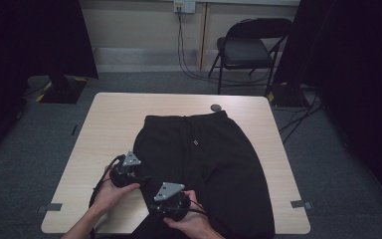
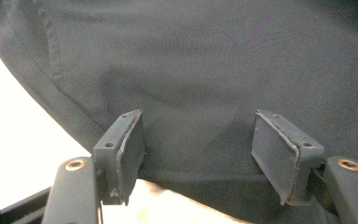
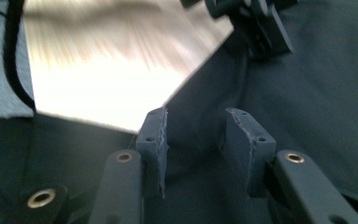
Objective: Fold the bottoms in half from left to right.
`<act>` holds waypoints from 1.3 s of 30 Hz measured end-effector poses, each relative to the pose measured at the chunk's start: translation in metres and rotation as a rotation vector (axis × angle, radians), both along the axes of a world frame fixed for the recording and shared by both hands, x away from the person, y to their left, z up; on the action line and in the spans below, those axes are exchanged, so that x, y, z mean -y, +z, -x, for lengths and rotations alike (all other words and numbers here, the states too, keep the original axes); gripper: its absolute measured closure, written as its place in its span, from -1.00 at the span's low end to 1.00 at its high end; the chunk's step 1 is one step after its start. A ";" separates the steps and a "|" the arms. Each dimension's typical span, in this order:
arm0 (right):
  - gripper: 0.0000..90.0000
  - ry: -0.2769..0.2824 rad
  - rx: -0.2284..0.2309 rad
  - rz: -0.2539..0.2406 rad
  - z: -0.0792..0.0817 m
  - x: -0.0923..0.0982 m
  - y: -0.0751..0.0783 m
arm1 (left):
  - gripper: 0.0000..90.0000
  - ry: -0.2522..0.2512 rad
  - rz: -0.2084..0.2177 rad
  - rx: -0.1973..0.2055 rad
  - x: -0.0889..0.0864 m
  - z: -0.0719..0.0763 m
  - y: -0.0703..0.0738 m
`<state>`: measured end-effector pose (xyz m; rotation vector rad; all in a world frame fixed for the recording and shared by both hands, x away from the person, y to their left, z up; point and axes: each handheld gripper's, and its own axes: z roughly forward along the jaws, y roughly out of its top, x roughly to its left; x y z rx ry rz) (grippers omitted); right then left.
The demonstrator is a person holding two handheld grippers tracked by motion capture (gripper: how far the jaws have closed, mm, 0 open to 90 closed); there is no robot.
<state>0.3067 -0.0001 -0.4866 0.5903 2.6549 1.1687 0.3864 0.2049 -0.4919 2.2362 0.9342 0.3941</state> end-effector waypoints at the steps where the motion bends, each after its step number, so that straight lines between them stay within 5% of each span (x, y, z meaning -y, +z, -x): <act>1: 0.30 -0.001 -0.010 -0.007 -0.002 -0.002 0.000 | -0.24 0.000 0.001 0.000 0.000 0.000 0.000; 7: 0.26 -0.056 -0.016 -0.013 -0.014 -0.011 -0.006 | -0.24 -0.003 -0.001 -0.003 -0.001 0.000 0.000; 12: 0.31 -0.036 -0.032 -0.007 -0.007 -0.009 -0.011 | -0.25 -0.001 -0.002 -0.001 -0.001 -0.001 0.000; 24: 0.87 0.041 -0.068 -0.014 0.012 -0.011 -0.010 | -0.27 0.002 0.014 -0.017 -0.005 -0.002 0.001; 29: 0.92 0.047 -0.060 -0.027 0.012 -0.010 -0.011 | -0.33 0.057 0.042 0.022 -0.017 -0.007 0.012; 34: 0.95 0.068 -0.069 -0.029 0.017 -0.009 -0.011 | -0.36 0.074 0.041 -0.019 -0.026 -0.019 0.016; 39: 0.95 0.089 -0.073 -0.022 0.027 -0.009 -0.010 | -0.35 0.119 0.049 -0.011 -0.032 -0.034 0.016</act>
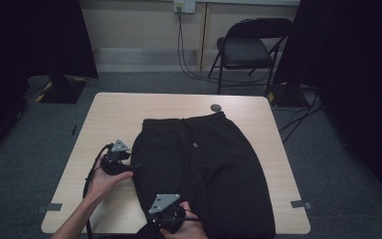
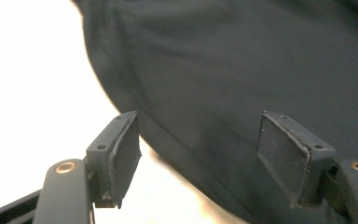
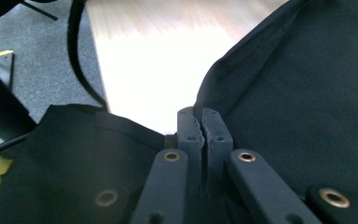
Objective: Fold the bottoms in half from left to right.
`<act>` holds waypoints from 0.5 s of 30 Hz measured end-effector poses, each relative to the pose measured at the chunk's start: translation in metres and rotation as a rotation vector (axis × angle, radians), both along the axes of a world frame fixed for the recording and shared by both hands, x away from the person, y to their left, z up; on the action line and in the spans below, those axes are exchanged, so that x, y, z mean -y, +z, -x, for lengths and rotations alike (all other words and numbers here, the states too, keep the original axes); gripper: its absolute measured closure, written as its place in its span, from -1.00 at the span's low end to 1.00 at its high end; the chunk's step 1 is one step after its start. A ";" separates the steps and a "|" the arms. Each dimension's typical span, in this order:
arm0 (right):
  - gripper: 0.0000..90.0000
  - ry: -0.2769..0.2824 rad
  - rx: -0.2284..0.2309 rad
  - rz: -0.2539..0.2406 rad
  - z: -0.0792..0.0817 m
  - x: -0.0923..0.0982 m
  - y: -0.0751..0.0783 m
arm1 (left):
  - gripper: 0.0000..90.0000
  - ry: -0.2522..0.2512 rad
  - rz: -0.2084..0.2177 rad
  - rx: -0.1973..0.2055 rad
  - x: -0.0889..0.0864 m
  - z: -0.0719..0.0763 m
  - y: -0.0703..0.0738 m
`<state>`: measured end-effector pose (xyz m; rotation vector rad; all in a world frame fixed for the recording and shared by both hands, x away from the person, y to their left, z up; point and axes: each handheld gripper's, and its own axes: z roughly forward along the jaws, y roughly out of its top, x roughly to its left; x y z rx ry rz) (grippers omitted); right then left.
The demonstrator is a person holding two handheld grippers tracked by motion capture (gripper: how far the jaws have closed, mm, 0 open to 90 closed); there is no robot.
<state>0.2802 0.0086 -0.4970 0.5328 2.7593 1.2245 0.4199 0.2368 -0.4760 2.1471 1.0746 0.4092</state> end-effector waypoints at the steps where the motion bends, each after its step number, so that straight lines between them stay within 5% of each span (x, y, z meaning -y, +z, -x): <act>1: 0.95 0.006 0.002 0.016 0.004 0.000 0.001 | -0.35 0.040 0.017 -0.009 -0.004 -0.010 -0.002; 9: 0.95 0.022 0.008 0.010 0.003 0.000 0.000 | -0.23 0.138 0.052 -0.015 -0.009 -0.031 -0.013; 11: 0.95 0.023 0.010 0.008 0.002 0.001 0.000 | -0.23 0.137 0.005 -0.004 -0.006 -0.032 -0.019; 15: 0.95 0.023 0.014 0.001 0.002 0.001 -0.001 | -0.22 0.163 -0.001 0.005 -0.004 -0.034 -0.020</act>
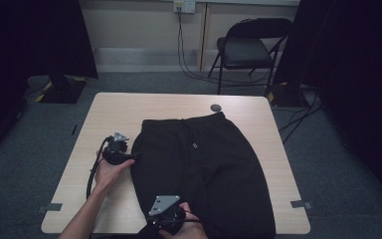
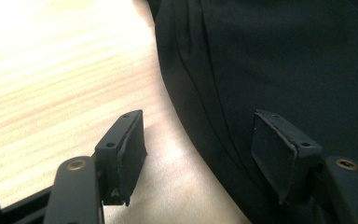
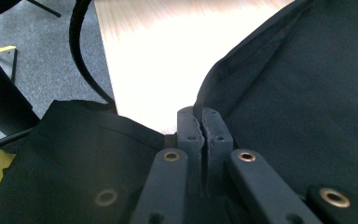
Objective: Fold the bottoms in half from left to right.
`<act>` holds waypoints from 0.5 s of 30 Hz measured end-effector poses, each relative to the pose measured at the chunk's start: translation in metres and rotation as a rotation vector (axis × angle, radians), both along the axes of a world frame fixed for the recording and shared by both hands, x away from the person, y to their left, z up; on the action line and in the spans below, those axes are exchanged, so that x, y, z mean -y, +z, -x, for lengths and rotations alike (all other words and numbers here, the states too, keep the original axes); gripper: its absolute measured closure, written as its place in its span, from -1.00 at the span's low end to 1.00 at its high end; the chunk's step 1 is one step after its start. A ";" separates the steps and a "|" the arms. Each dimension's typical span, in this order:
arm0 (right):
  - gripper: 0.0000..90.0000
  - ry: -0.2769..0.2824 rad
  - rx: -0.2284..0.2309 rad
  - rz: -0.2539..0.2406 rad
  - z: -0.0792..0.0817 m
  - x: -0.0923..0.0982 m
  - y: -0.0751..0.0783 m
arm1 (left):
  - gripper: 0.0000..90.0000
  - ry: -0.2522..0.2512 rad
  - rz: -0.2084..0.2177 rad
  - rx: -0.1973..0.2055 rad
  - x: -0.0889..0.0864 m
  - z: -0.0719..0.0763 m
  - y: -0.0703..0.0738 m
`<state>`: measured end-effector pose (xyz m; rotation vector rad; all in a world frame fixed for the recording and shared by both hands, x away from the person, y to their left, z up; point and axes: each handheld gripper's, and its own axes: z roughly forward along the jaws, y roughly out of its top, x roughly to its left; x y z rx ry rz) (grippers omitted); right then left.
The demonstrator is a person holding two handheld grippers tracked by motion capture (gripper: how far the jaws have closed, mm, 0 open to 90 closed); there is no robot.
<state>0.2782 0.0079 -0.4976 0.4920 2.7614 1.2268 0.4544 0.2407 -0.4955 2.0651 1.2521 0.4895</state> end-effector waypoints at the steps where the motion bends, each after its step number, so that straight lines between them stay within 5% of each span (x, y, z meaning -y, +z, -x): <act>1: 0.95 -0.001 -0.002 -0.005 0.000 0.000 0.000 | -0.22 0.000 0.003 0.005 0.000 0.000 -0.001; 3: 0.95 -0.007 -0.006 -0.010 -0.001 0.000 -0.001 | -0.17 -0.001 0.009 0.014 0.001 -0.001 -0.001; 8: 0.98 -0.004 -0.003 0.001 -0.002 -0.005 0.000 | 0.85 -0.057 0.067 0.001 0.011 0.001 0.000; 11: 0.98 0.007 0.003 0.017 -0.004 -0.007 0.002 | 0.95 -0.034 0.109 -0.018 0.008 -0.001 0.000; 12: 0.98 0.003 -0.004 0.011 -0.004 -0.007 0.003 | 0.96 -0.002 0.169 -0.011 0.007 -0.002 0.000; 15: 0.99 0.006 -0.006 -0.009 -0.007 -0.009 0.010 | 0.97 0.004 0.223 -0.004 0.000 -0.004 0.006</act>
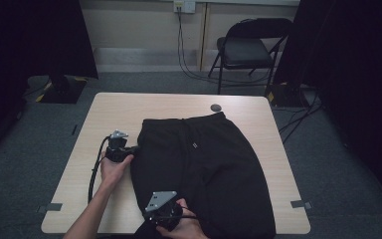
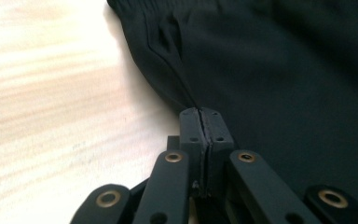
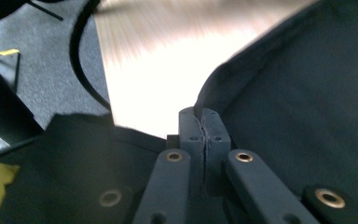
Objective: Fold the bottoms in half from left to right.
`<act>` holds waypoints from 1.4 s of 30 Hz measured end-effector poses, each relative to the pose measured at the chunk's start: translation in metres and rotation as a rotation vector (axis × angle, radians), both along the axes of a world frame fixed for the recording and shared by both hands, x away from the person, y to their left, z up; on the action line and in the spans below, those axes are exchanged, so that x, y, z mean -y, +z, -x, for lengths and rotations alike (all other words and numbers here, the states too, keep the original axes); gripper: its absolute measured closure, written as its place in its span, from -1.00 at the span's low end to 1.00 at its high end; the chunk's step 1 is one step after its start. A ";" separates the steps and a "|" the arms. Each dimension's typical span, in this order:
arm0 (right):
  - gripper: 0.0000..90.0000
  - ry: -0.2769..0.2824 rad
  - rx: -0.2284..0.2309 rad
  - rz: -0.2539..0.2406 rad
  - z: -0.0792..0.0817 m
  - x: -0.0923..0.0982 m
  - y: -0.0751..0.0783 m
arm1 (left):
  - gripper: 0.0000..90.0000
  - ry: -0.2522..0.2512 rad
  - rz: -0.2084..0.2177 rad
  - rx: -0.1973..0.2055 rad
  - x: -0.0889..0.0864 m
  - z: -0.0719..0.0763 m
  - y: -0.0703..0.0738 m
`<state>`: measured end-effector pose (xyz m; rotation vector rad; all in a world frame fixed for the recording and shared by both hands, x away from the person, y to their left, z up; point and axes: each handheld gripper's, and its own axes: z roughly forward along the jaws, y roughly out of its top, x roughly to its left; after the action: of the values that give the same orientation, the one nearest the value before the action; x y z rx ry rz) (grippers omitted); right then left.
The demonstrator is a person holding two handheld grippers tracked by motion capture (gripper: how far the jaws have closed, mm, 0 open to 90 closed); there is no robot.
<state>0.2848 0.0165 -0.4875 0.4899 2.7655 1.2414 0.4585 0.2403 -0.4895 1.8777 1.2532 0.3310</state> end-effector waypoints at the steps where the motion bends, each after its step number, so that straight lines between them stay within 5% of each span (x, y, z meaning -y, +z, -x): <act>1: 0.99 0.002 0.002 -0.015 0.000 -0.001 0.005 | 0.97 -0.003 0.004 -0.001 -0.001 -0.001 0.003; 16: 0.99 0.019 0.083 -0.206 -0.007 -0.007 0.089 | 0.98 0.027 0.095 0.146 -0.009 -0.010 0.090; 28: 0.99 0.072 0.177 -0.349 -0.011 -0.028 0.158 | 0.99 0.084 0.160 0.261 -0.037 0.000 0.162; 31: 0.99 0.073 0.196 -0.407 -0.010 -0.031 0.179 | 0.99 0.087 0.144 0.298 -0.045 0.002 0.182; 33: 0.99 0.063 0.230 -0.446 -0.007 -0.030 0.191 | 0.99 0.075 0.070 0.320 -0.048 0.003 0.193; 35: 0.99 0.052 0.234 -0.468 -0.008 -0.025 0.191 | 0.99 0.076 0.099 0.306 -0.048 0.003 0.191; 36: 0.99 0.054 0.227 -0.468 -0.009 -0.022 0.188 | 0.99 0.071 0.079 0.301 -0.045 0.004 0.186; 42: 0.99 -0.005 0.180 -0.406 -0.008 0.015 0.152 | 0.98 0.020 0.088 0.222 -0.014 -0.003 0.139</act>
<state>0.2925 0.0013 -0.3360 0.3841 2.3669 1.7596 0.4620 0.2546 -0.3506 1.7040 1.1185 0.4736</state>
